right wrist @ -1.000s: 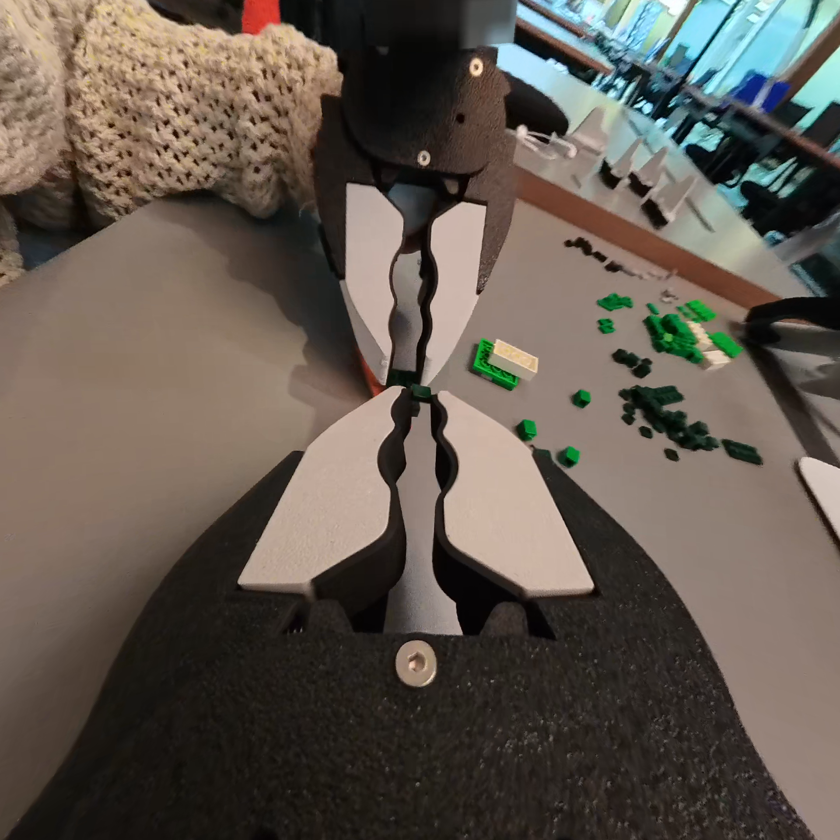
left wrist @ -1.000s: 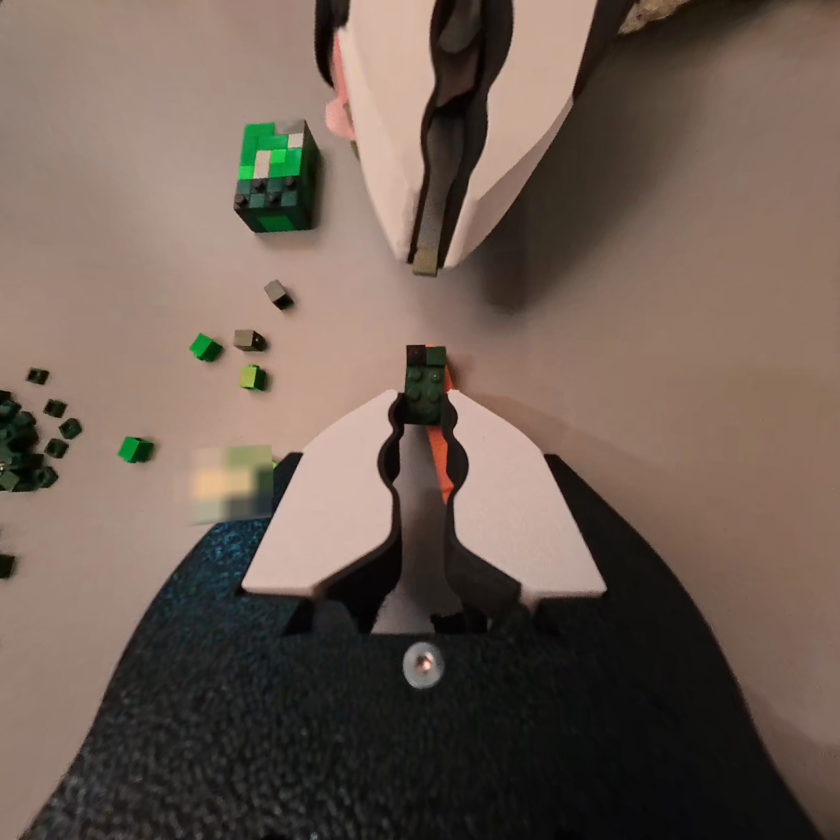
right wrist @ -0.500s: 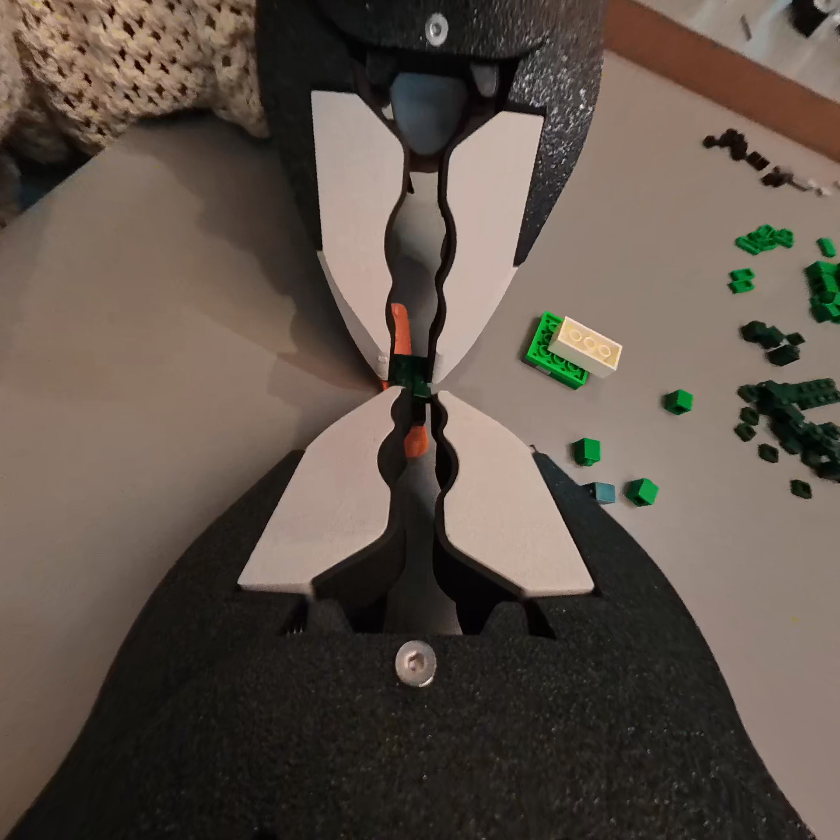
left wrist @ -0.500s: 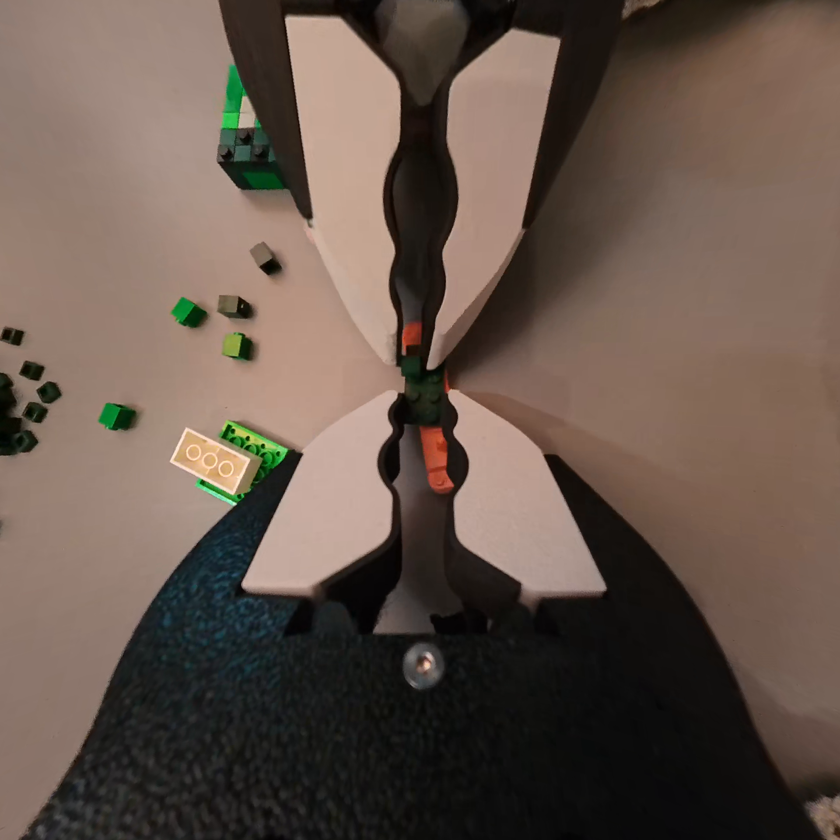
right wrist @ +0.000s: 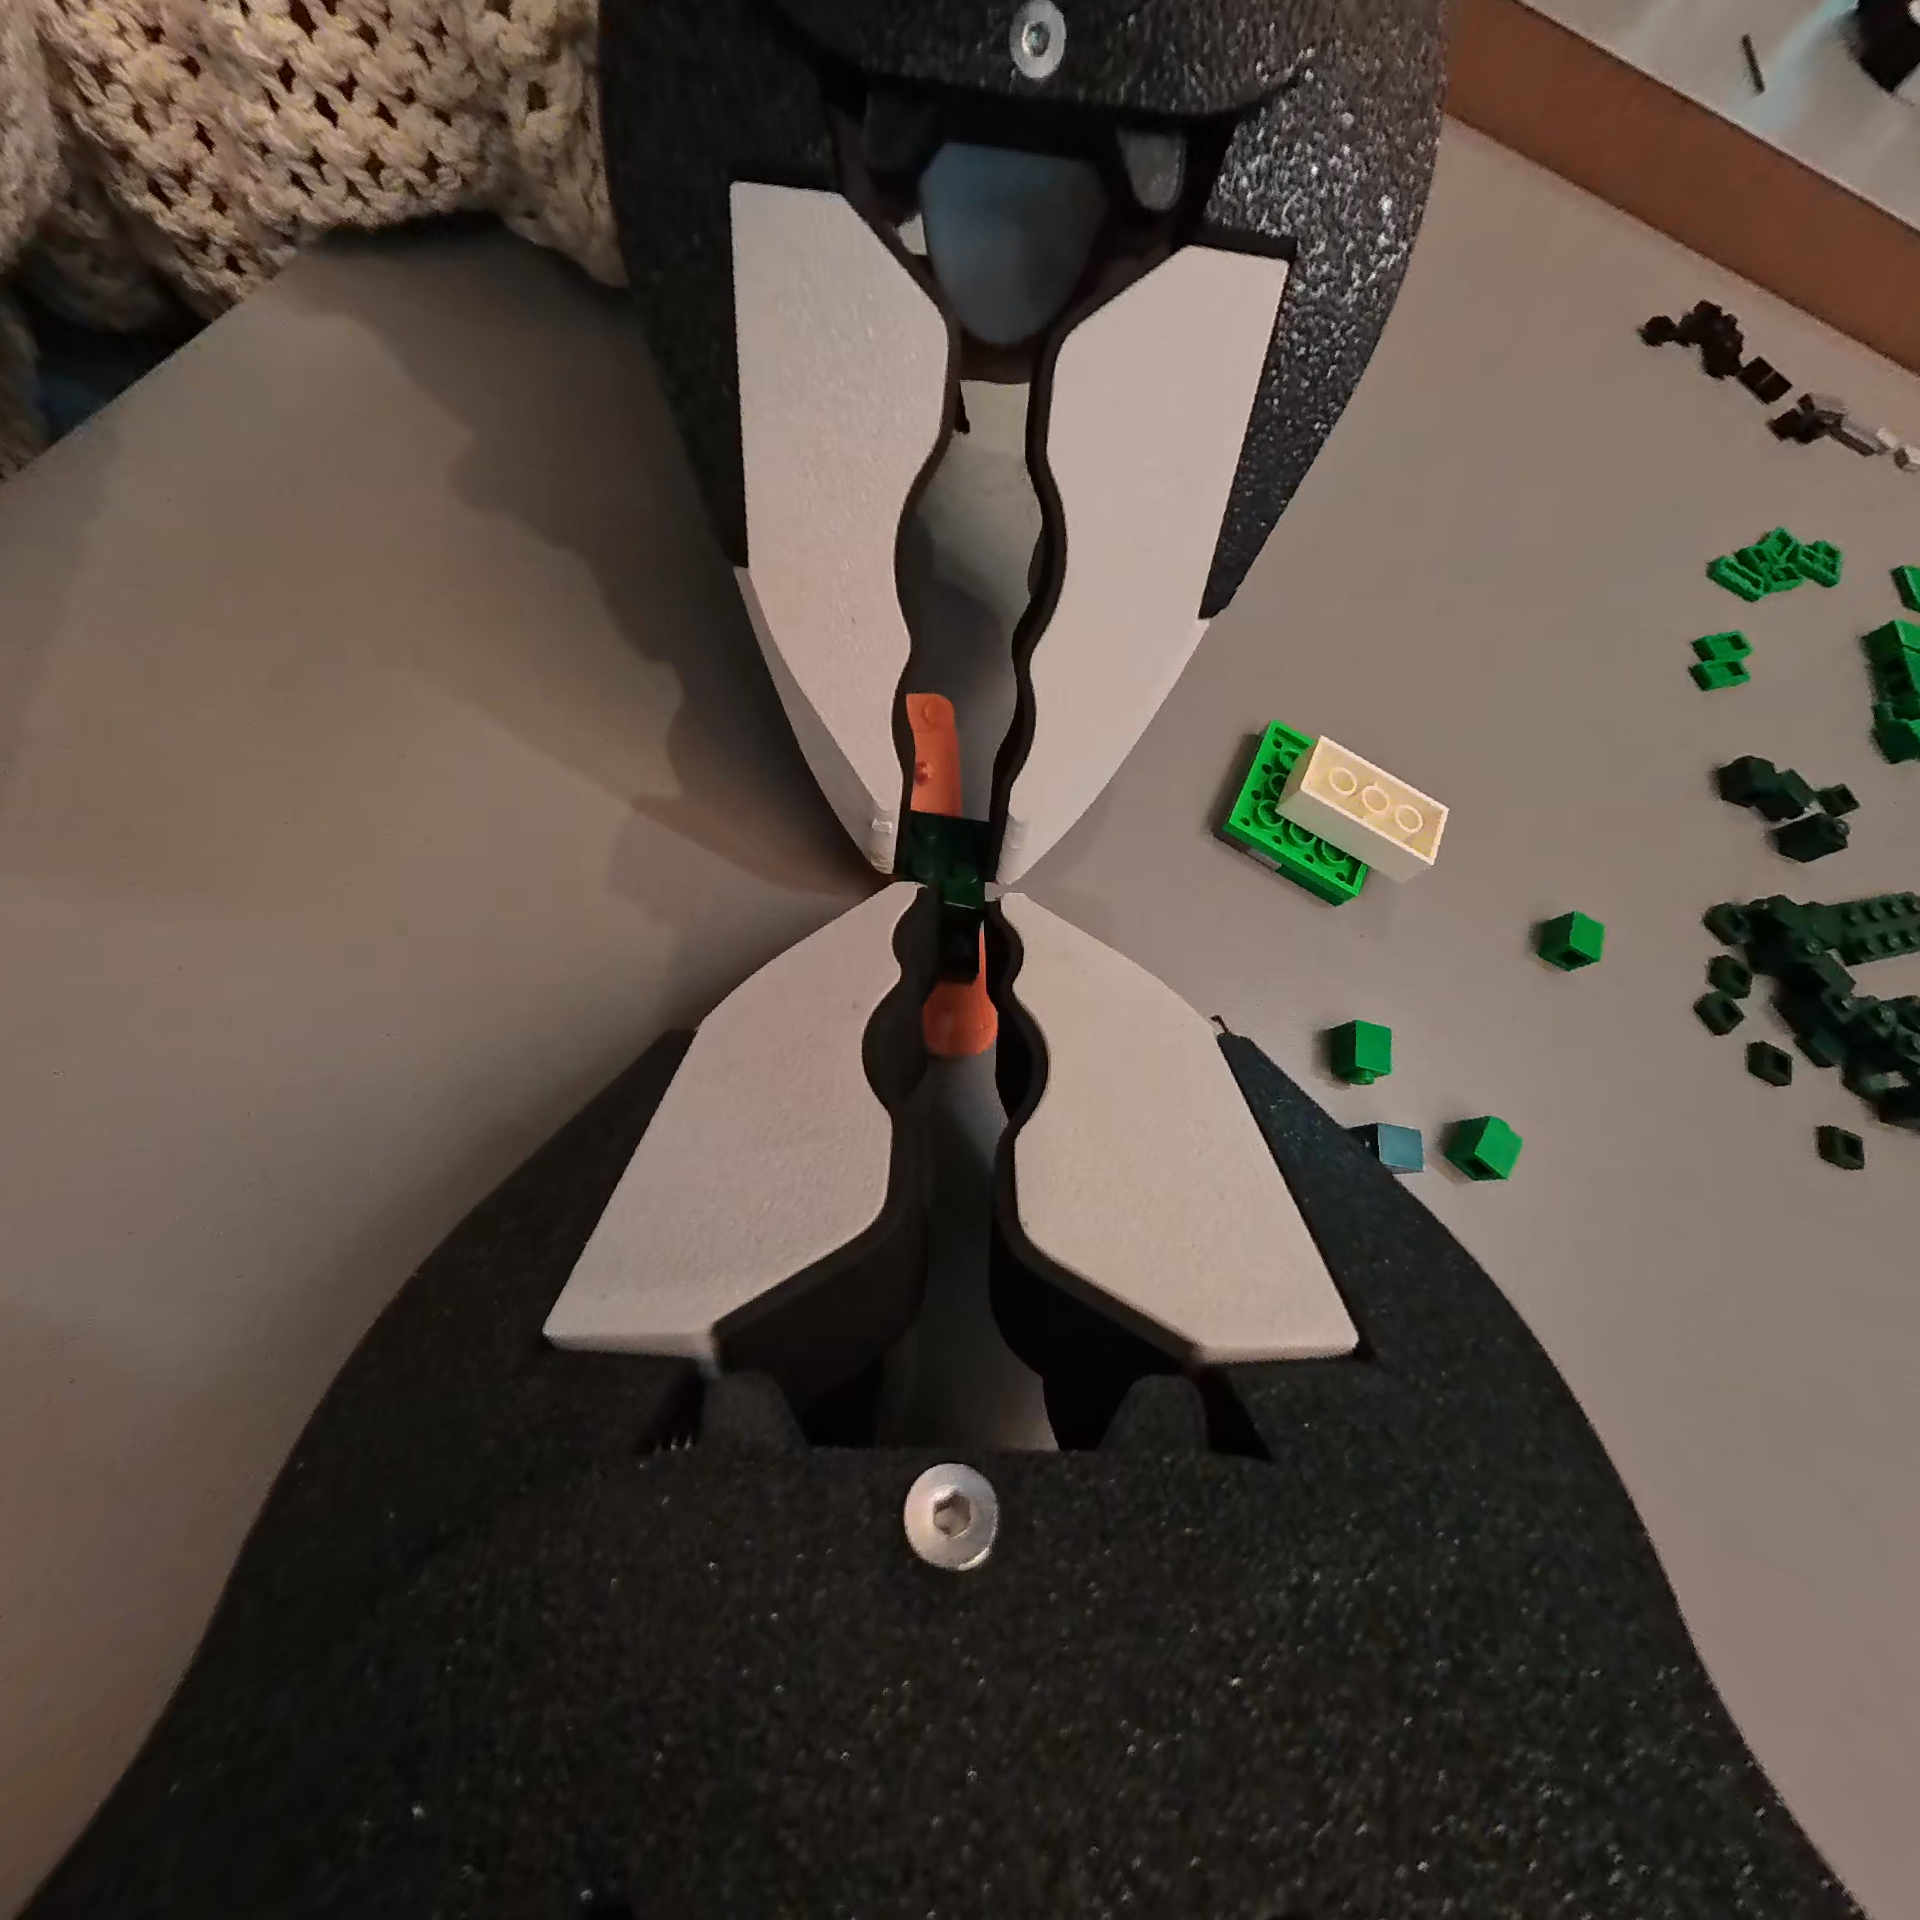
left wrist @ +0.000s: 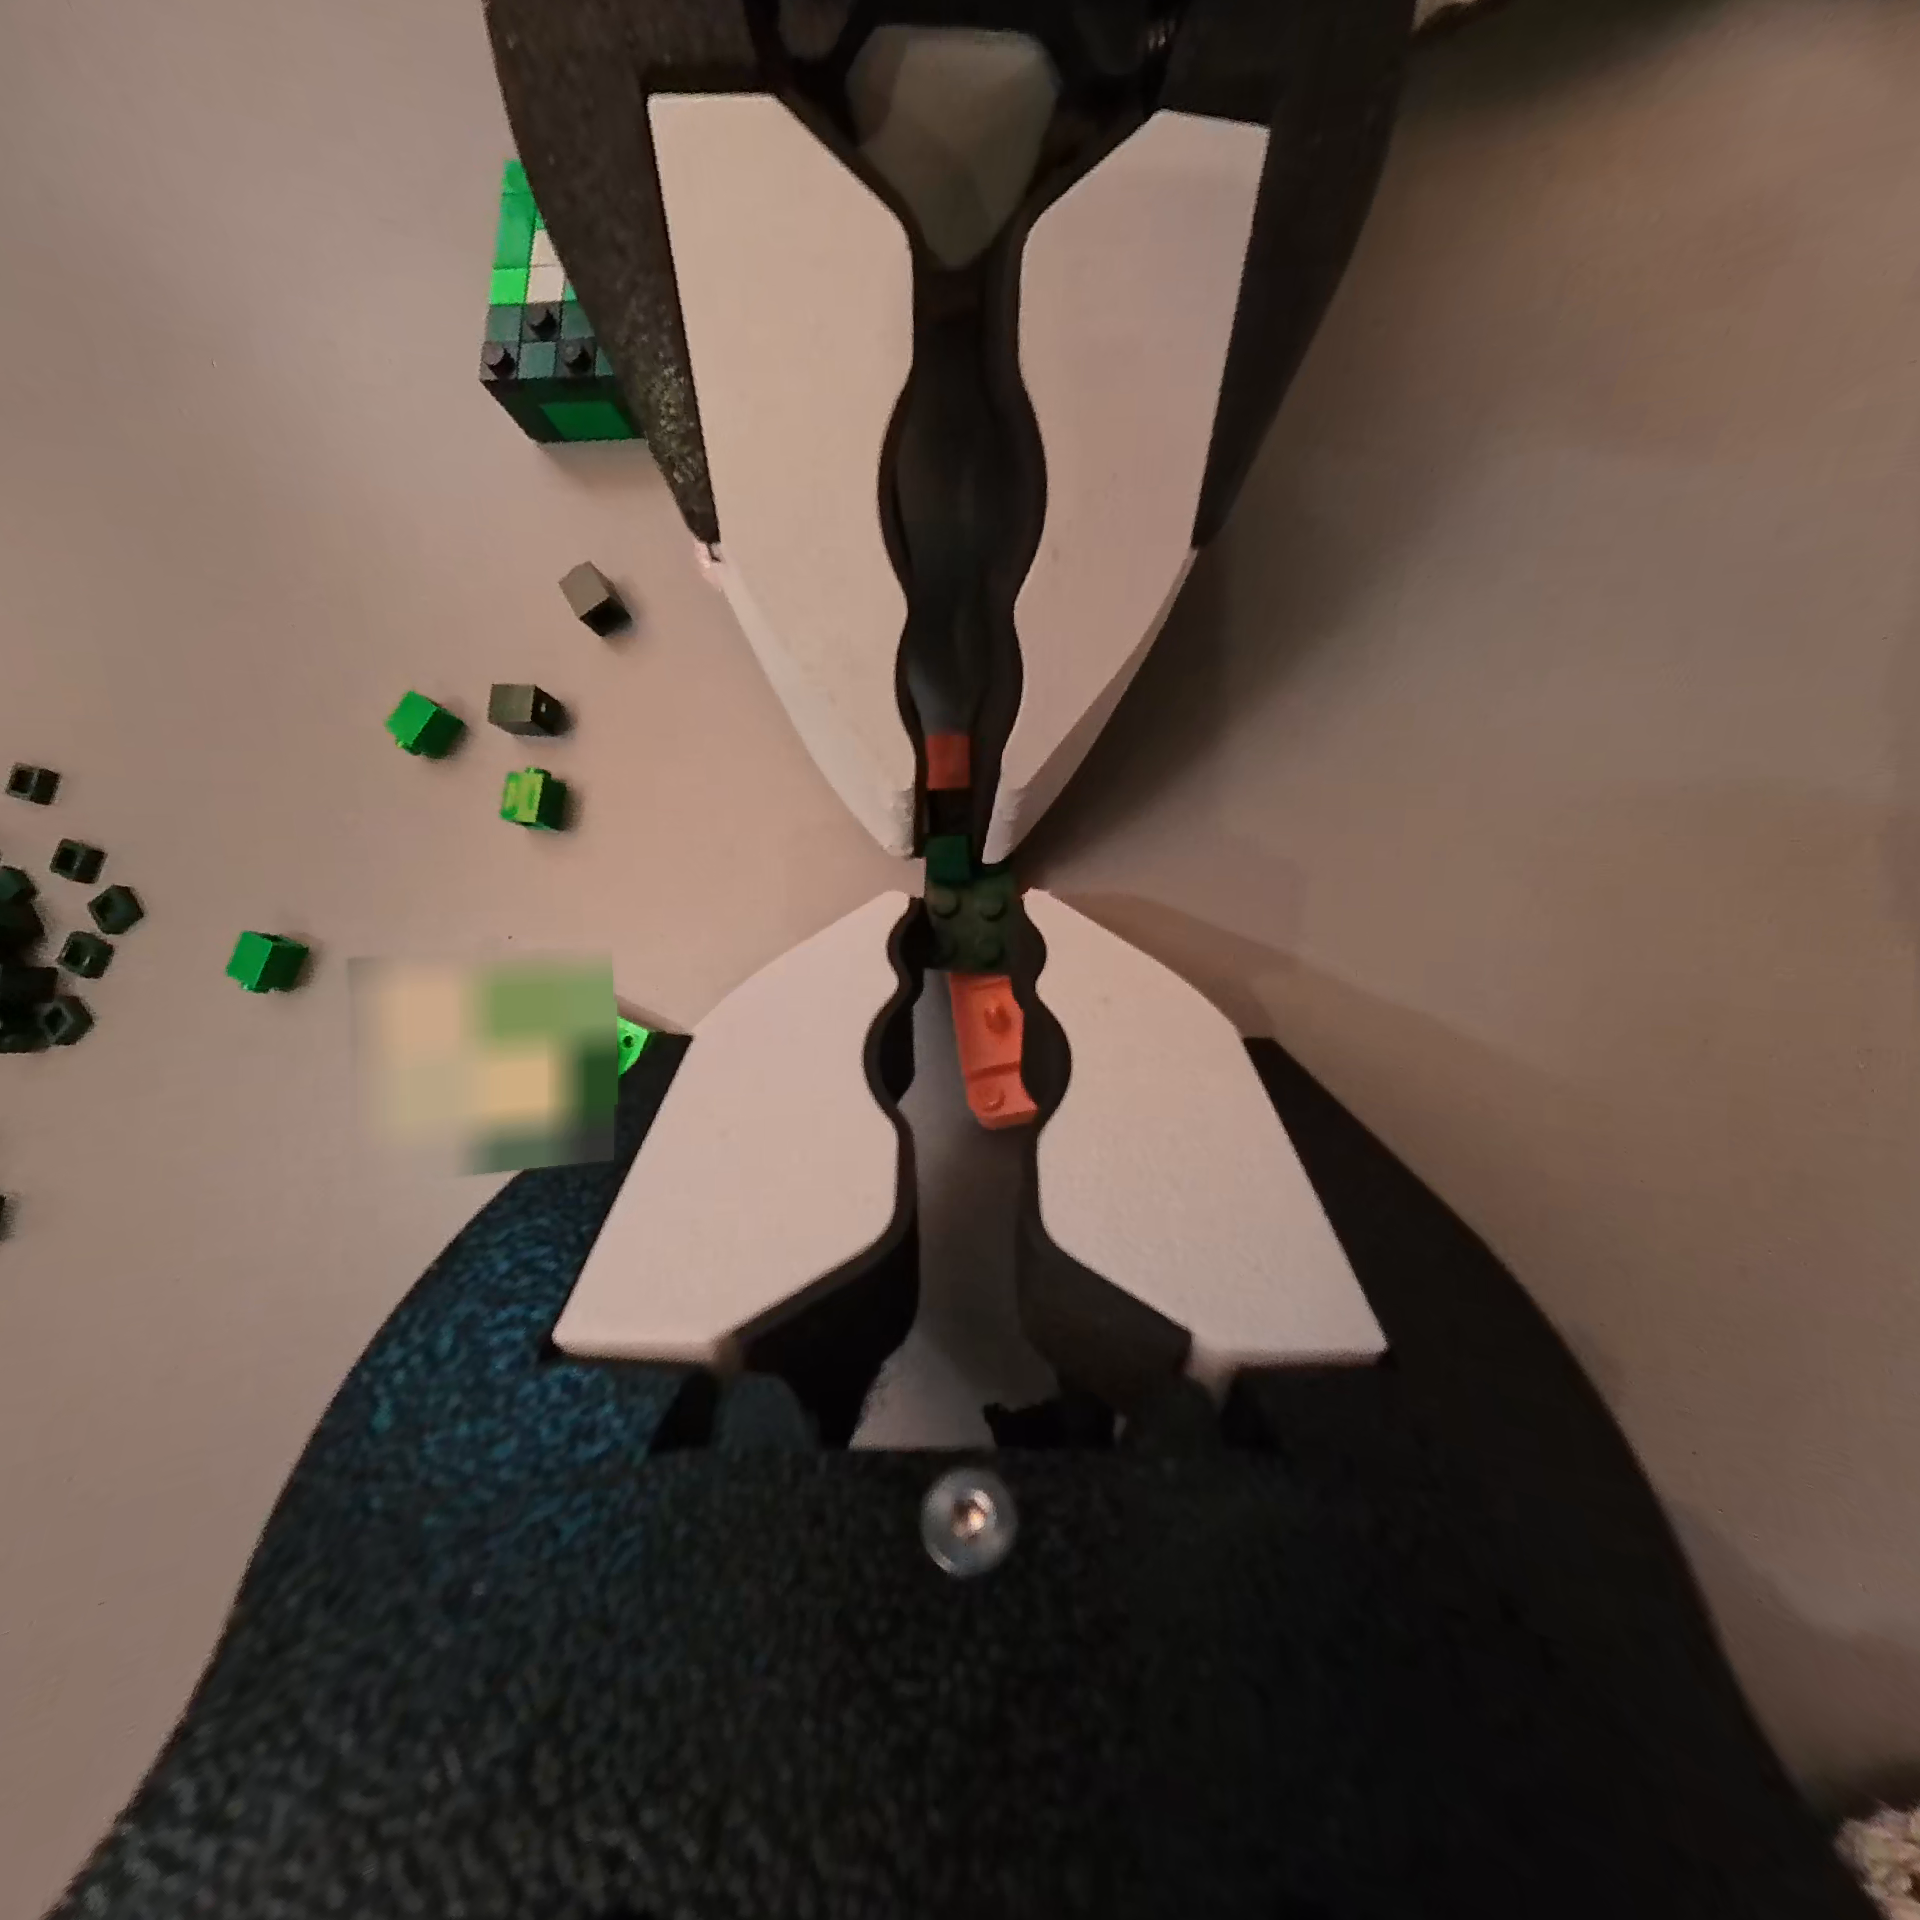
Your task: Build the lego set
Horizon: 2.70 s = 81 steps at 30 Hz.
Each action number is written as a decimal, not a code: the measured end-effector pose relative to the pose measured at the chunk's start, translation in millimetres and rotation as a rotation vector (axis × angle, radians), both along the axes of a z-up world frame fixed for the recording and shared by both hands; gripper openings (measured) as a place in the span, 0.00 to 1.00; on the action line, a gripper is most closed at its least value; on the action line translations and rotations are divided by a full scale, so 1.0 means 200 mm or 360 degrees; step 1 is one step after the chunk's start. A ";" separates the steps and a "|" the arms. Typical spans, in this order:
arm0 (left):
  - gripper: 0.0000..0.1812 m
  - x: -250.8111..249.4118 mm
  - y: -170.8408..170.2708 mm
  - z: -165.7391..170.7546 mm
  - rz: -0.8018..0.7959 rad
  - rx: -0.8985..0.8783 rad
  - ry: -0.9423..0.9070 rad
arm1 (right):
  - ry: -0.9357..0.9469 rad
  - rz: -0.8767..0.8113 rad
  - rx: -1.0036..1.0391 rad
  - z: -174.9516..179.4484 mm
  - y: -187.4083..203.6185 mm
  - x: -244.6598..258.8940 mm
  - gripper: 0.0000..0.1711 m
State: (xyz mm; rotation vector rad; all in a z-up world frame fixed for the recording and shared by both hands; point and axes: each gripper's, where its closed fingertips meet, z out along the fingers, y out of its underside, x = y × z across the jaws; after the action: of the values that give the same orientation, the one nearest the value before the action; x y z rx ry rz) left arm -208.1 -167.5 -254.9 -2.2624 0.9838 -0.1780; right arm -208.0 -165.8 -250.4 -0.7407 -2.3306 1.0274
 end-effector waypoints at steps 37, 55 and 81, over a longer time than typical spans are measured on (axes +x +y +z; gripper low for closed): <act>0.08 0.00 -0.01 0.00 0.0004 -0.0006 -0.0019 | 0.0104 0.0058 0.0028 0.05 -0.05 0.01 0.07; 0.08 0.00 -0.01 0.00 0.0003 -0.0017 -0.0040 | 0.0024 0.0037 0.0091 0.01 -0.05 0.01 0.09; 0.08 0.00 -0.01 0.00 -0.0004 -0.0012 -0.0036 | -0.0056 -0.0106 0.0018 0.02 -0.01 -0.02 0.03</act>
State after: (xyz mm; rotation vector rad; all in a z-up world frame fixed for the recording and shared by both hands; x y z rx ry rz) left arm -208.4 -168.8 -255.0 -2.2612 0.9755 -0.2082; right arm -211.2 -168.6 -246.2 -0.8324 -2.3232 0.9792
